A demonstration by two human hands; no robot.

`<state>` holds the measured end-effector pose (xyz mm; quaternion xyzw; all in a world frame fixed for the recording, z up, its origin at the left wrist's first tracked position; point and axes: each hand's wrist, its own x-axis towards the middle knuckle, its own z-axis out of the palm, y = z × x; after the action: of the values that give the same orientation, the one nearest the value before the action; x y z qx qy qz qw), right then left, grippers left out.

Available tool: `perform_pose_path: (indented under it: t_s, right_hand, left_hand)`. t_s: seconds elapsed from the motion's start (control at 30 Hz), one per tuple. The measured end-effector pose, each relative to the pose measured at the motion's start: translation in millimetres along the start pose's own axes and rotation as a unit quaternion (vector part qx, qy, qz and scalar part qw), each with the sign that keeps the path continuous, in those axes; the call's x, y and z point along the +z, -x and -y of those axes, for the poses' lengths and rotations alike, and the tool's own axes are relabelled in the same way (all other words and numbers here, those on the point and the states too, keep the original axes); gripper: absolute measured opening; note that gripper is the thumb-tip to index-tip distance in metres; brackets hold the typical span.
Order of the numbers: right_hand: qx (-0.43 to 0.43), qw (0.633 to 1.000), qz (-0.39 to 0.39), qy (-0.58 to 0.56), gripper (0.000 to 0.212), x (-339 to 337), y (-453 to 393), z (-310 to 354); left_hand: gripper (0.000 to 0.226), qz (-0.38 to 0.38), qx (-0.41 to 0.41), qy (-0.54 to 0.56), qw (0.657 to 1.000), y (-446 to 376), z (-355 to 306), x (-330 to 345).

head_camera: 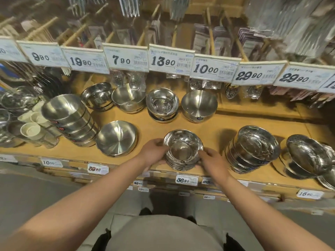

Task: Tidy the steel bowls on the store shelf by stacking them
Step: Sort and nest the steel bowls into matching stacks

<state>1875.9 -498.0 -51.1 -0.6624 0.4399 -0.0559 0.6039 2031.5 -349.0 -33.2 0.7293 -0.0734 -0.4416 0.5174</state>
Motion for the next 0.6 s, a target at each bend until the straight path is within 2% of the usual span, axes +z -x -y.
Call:
perform_pose_path:
  t_s: [0.17, 0.37, 0.6]
  right_hand:
    - [-0.008, 0.997, 0.059, -0.057, 0.022, 3.8, -7.6, -7.5]
    - [-0.018, 0.997, 0.044, -0.069, 0.020, 9.5, -8.8, -14.0]
    - [-0.017, 0.998, 0.030, -0.044, 0.021, 13.3, -5.2, -5.5]
  left_hand:
    - [0.022, 0.019, 0.028, 0.029, 0.999, 6.4, 6.2, -11.0]
    - [0.030, -0.005, 0.035, 0.027, 0.999, 9.0, 11.7, -10.9]
    - [0.025, -0.013, 0.032, 0.010, 0.999, 8.5, 12.2, -10.7]
